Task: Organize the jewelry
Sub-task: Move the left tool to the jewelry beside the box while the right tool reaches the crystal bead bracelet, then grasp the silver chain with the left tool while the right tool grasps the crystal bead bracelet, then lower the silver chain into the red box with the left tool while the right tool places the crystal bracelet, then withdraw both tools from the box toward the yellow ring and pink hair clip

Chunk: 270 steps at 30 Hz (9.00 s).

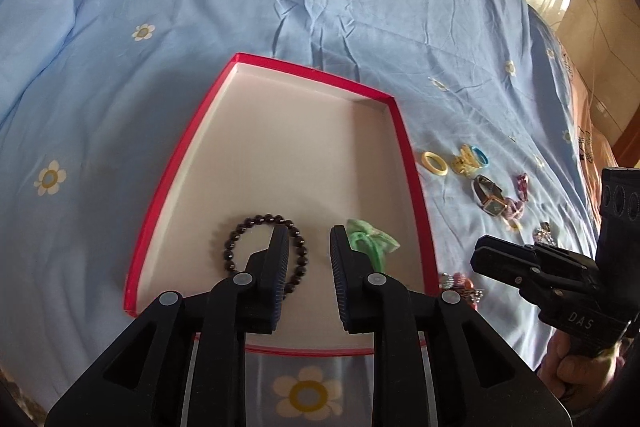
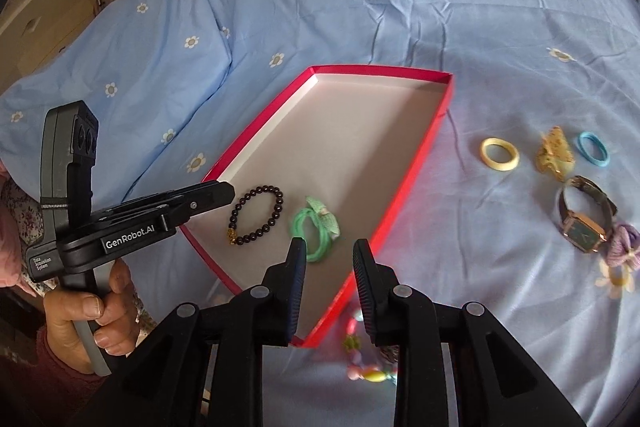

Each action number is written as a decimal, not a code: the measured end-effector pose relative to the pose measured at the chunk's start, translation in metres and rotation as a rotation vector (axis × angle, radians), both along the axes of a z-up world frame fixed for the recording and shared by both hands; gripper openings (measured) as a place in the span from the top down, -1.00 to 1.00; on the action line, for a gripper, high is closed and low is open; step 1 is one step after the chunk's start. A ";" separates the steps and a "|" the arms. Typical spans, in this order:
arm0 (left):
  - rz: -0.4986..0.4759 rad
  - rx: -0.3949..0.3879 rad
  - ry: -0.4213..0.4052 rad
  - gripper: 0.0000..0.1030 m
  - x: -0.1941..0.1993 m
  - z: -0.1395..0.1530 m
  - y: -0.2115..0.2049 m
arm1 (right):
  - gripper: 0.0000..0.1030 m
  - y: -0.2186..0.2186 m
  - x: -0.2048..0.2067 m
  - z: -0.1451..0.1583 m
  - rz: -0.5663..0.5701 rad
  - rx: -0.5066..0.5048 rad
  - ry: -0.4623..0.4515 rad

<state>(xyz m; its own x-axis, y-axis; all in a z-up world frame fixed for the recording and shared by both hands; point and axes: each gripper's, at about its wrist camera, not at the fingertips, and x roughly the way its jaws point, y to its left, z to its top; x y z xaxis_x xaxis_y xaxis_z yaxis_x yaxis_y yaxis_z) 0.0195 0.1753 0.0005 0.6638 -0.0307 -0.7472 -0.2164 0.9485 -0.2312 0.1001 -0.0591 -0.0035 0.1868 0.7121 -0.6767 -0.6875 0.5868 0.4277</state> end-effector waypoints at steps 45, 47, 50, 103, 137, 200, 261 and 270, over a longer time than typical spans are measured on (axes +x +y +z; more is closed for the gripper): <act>-0.433 0.033 0.112 0.87 0.028 -0.033 -0.157 | 0.48 -0.206 0.055 -0.035 -0.503 -0.122 -0.020; -0.429 0.038 0.112 0.87 0.028 -0.032 -0.157 | 0.48 -0.201 0.056 -0.039 -0.488 -0.141 -0.022; -0.430 0.033 0.108 0.87 0.026 -0.029 -0.156 | 0.48 -0.194 0.052 -0.040 -0.465 -0.185 -0.051; -0.463 0.060 0.123 0.78 0.027 -0.037 -0.149 | 0.36 -0.198 0.046 -0.028 -0.442 -0.247 -0.153; -0.348 0.013 -0.141 1.00 -0.004 0.051 -0.114 | 0.87 -0.163 0.020 0.041 -0.350 0.005 -0.189; 0.056 0.000 0.060 1.00 0.038 -0.040 0.057 | 0.85 0.098 0.030 -0.041 0.121 -0.043 -0.004; -0.266 -0.035 0.061 -0.10 0.154 -0.010 -0.131 | 0.19 -0.188 0.130 -0.034 -0.559 -0.078 0.023; -0.288 -0.051 0.096 -0.20 0.201 -0.022 -0.152 | 0.19 -0.186 0.150 -0.046 -0.569 -0.100 0.050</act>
